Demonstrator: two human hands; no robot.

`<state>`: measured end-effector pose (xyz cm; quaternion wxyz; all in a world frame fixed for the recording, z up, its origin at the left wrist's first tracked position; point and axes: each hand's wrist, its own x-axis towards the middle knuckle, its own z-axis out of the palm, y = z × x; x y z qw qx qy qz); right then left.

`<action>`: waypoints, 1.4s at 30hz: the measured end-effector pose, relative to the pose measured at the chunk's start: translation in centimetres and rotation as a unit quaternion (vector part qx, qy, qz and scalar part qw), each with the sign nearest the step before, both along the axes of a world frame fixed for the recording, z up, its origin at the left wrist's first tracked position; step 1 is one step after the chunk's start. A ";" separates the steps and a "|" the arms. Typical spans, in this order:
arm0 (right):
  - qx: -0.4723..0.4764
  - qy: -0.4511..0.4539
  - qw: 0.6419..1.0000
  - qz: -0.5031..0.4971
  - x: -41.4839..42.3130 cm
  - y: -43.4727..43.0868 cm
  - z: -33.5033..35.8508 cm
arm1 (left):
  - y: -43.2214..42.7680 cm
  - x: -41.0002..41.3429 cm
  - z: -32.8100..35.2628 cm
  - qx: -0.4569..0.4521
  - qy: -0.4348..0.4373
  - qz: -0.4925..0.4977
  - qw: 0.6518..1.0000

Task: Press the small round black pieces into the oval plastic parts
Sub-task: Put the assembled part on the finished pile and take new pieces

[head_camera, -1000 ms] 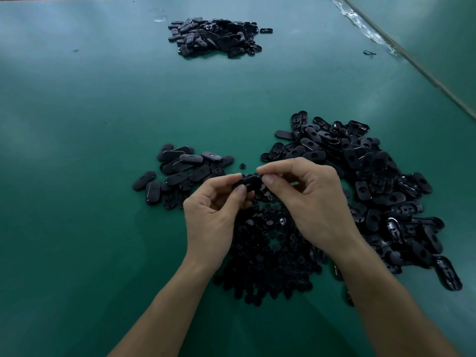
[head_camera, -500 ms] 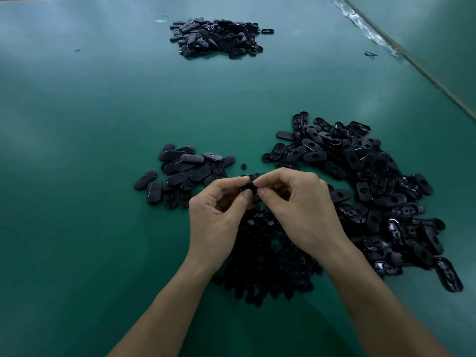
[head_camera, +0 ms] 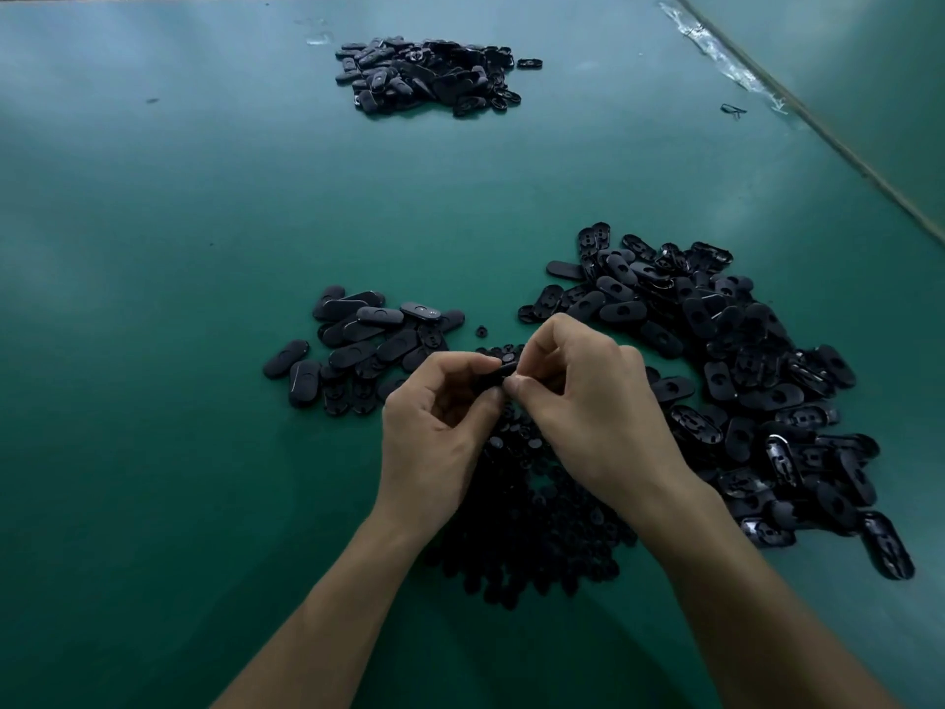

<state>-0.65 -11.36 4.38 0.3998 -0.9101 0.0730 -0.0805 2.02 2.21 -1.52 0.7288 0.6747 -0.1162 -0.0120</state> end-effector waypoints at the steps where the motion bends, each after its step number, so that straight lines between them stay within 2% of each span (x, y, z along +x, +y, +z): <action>1: -0.003 -0.003 1.000 0.000 -0.1 0.1 0.0 | 0.0 0.0 0.0 -0.001 -0.003 0.001 1.000; 10: -0.017 -0.036 0.999 0.007 -0.9 1.5 0.0 | -0.2 0.0 0.3 -0.059 0.021 -0.001 0.998; 15: 0.009 -0.024 1.000 0.011 -1.1 1.4 0.0 | -0.3 0.2 0.1 -0.048 0.024 0.009 0.999; 20: 0.015 -0.058 0.998 0.008 -1.0 1.0 -0.2 | -0.2 0.2 -0.2 -0.033 0.022 0.010 0.999; 24: -0.012 -0.054 0.998 -0.003 -0.7 0.5 -0.6 | -0.2 0.1 -0.2 -0.016 0.023 0.004 1.000; 31: 0.097 -0.006 0.995 0.028 -0.3 -0.8 -0.7 | -0.3 0.0 -0.1 -0.017 0.031 0.007 0.999; 42: 0.145 0.029 0.988 0.045 0.2 -1.8 -0.9 | -0.4 0.0 0.0 -0.047 0.045 0.027 0.997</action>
